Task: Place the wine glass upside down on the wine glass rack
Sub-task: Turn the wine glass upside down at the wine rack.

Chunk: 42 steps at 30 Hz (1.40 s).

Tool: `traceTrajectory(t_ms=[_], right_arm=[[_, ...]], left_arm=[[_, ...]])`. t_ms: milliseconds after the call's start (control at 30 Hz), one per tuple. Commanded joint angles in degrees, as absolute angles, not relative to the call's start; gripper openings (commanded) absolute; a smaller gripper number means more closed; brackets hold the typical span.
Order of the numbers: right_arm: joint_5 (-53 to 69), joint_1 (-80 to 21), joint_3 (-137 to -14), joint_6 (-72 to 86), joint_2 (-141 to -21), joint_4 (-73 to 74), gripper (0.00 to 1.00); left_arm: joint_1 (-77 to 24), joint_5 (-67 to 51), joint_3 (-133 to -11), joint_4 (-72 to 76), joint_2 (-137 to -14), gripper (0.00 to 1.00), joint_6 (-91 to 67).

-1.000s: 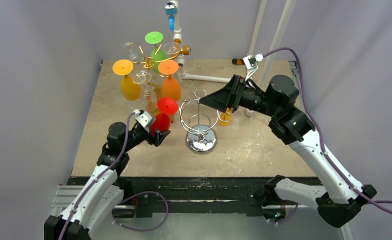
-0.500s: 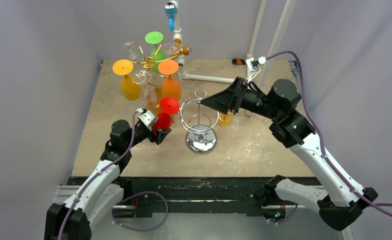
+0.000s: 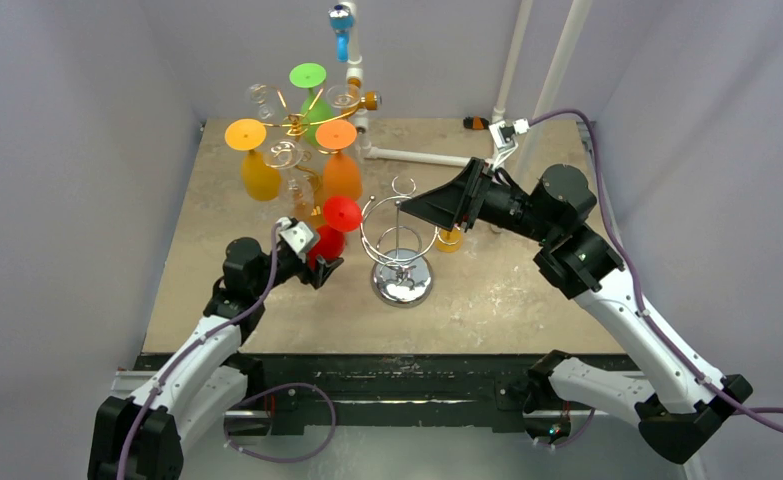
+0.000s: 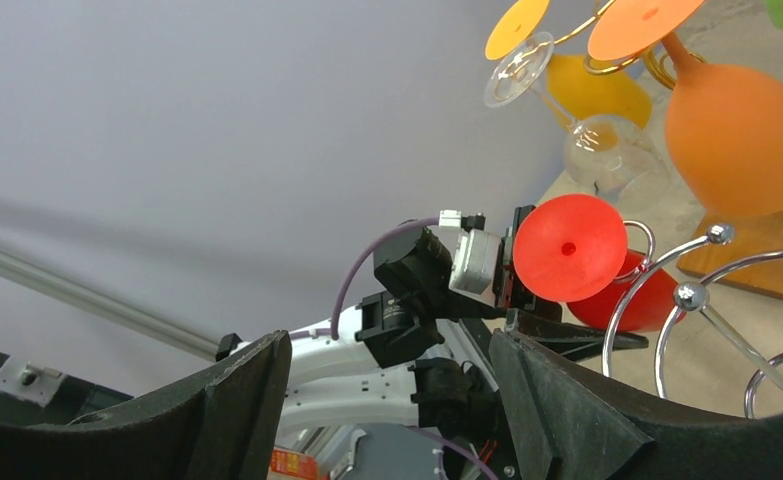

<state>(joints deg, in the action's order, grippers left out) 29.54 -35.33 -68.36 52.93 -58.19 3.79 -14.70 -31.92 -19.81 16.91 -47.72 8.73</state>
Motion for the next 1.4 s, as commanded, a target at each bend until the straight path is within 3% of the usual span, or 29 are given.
traceTrajectory(t_ms=[0, 300, 867, 1367], right_arm=[[30.3, -35.4, -67.9, 53.8, -56.9, 0.3, 0.82], [30.8, -35.3, -67.2, 53.8, -56.6, 0.3, 0.82], [30.5, -35.3, -65.0, 54.9, -55.4, -1.8, 0.81], [30.2, -35.4, -62.5, 56.4, -54.1, -4.0, 0.81]], left_arm=[[-14.7, -32.9, -21.4, 22.7, -48.4, 0.67, 8.9], [-12.3, -33.4, -21.2, 24.2, -46.8, 0.66, 1.3], [-12.3, -34.6, -21.7, 28.2, -52.0, 0.68, 7.8], [-13.2, -41.6, -26.0, 21.5, -54.7, 0.7, 19.8]])
